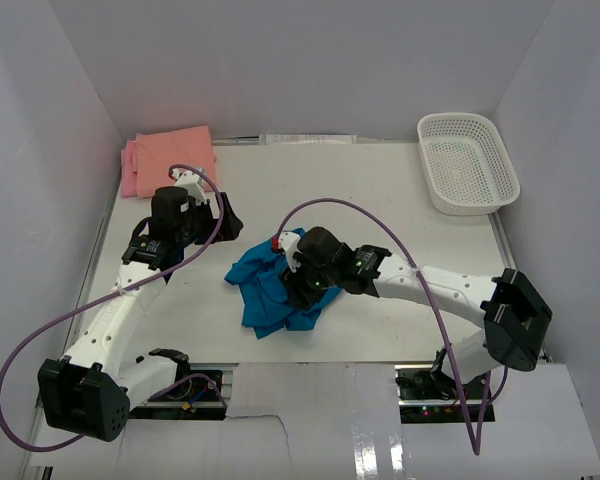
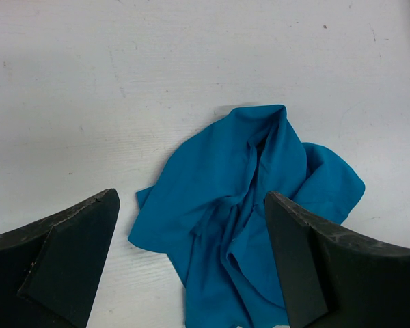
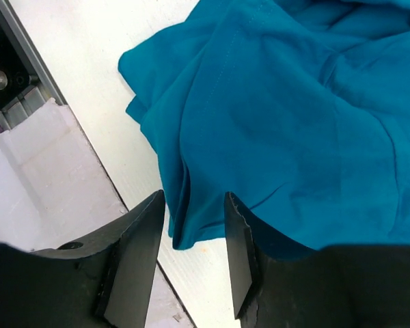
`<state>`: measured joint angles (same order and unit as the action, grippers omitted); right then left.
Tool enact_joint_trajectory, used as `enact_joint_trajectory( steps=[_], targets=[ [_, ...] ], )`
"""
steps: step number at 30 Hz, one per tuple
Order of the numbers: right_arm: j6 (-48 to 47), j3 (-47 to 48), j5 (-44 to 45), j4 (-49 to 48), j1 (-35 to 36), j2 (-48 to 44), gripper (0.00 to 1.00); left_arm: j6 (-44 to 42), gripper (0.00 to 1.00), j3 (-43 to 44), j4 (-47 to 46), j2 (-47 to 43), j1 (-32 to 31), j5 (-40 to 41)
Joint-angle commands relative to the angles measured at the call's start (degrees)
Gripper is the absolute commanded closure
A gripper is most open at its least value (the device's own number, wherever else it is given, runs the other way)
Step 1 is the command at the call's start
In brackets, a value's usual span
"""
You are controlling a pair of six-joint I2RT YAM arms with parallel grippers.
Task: Fold and stack the t-shirts
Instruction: Flatten out the tshirt
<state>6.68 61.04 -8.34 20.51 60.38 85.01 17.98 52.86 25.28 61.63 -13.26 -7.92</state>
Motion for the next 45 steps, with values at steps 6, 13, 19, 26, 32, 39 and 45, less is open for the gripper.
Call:
enact_joint_trajectory(
  steps=[6, 13, 19, 26, 32, 39, 45],
  targets=[
    [0.2, -1.3, -1.2, -1.4, -0.1, -3.1, 0.77, -0.6, 0.02, -0.1, -0.3, -0.6, -0.1, -0.3],
    [-0.1, -0.7, -2.2, -0.8, -0.1, -1.8, 0.6, -0.6, 0.02, -0.1, -0.2, -0.5, -0.1, -0.3],
    [-0.3, -1.2, -2.9, -1.0, -0.1, -1.5, 0.59, -0.5, 0.02, -0.1, -0.2, -0.6, 0.0, -0.3],
    [-0.3, -1.4, -2.2, -1.0, -0.1, 0.7, 0.64, -0.5, 0.02, -0.1, -0.1, -0.5, 0.0, -0.2],
    [-0.4, -1.1, -1.2, -0.8, -0.1, 1.8, 0.8, -0.6, 0.02, -0.2, -0.2, -0.7, -0.1, -0.2],
    [-1.3, 4.9, 1.8, 1.0, -2.9, -0.3, 0.92, -0.7, 0.02, -0.1, -0.2, -0.5, 0.0, -0.2],
    [-4.7, 17.5, 4.2, 8.5, -6.1, -1.3, 0.92, -0.9, 0.02, 0.1, -0.1, 0.2, 0.0, -0.6]
  ],
)
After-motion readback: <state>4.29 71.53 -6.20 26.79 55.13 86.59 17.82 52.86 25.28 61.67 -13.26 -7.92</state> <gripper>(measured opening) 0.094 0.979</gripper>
